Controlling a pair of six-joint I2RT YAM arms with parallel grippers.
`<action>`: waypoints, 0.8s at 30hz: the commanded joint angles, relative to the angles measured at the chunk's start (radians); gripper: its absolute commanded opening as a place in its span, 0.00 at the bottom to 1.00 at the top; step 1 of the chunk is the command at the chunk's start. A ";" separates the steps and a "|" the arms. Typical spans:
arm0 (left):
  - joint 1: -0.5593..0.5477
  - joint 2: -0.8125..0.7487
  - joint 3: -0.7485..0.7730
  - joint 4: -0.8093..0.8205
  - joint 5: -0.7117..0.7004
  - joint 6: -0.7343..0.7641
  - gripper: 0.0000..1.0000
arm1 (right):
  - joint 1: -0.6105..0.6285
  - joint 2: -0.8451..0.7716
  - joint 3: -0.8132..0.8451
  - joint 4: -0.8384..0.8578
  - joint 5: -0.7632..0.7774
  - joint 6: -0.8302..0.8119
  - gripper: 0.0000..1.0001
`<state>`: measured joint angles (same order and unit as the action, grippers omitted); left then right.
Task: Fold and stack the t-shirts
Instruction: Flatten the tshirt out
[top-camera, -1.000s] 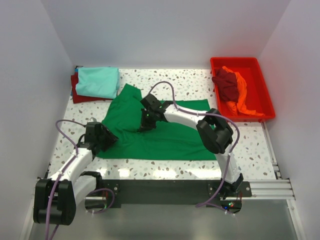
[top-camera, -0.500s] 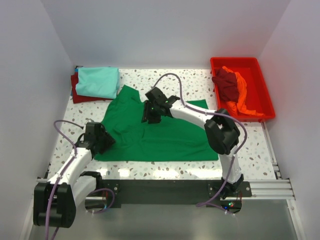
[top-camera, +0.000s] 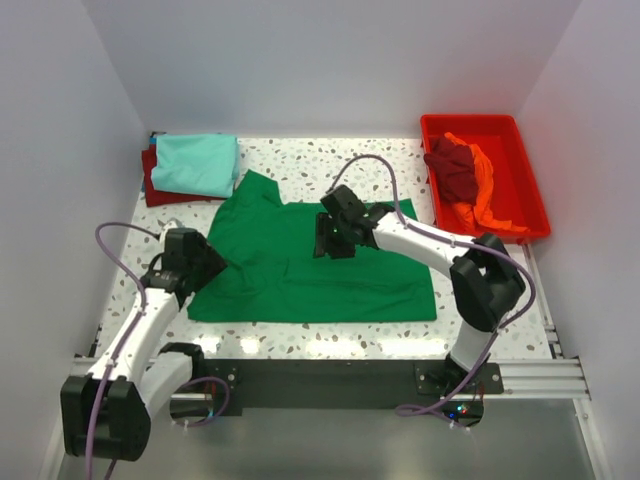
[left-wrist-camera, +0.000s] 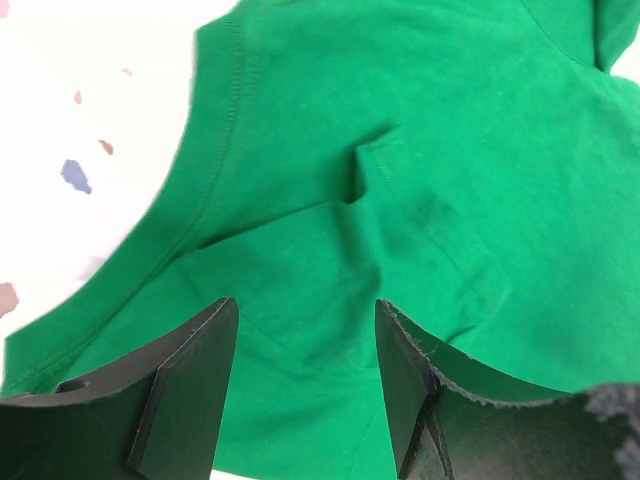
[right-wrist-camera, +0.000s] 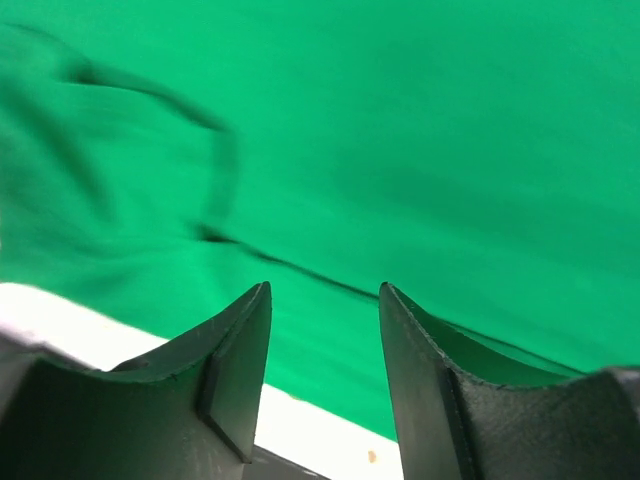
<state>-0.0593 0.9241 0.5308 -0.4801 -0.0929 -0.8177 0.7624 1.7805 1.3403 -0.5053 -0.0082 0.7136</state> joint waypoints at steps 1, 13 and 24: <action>-0.034 0.024 0.041 0.060 -0.011 0.012 0.62 | -0.072 -0.081 -0.088 -0.007 0.042 -0.028 0.52; -0.152 0.258 -0.031 0.293 0.076 -0.031 0.62 | -0.222 -0.139 -0.312 0.025 0.051 -0.055 0.55; -0.152 0.272 -0.124 0.287 0.120 -0.015 0.63 | -0.230 -0.167 -0.477 0.014 0.074 -0.033 0.55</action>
<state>-0.2100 1.1797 0.4515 -0.1726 0.0093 -0.8238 0.5354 1.6287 0.9199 -0.4648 0.0284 0.6735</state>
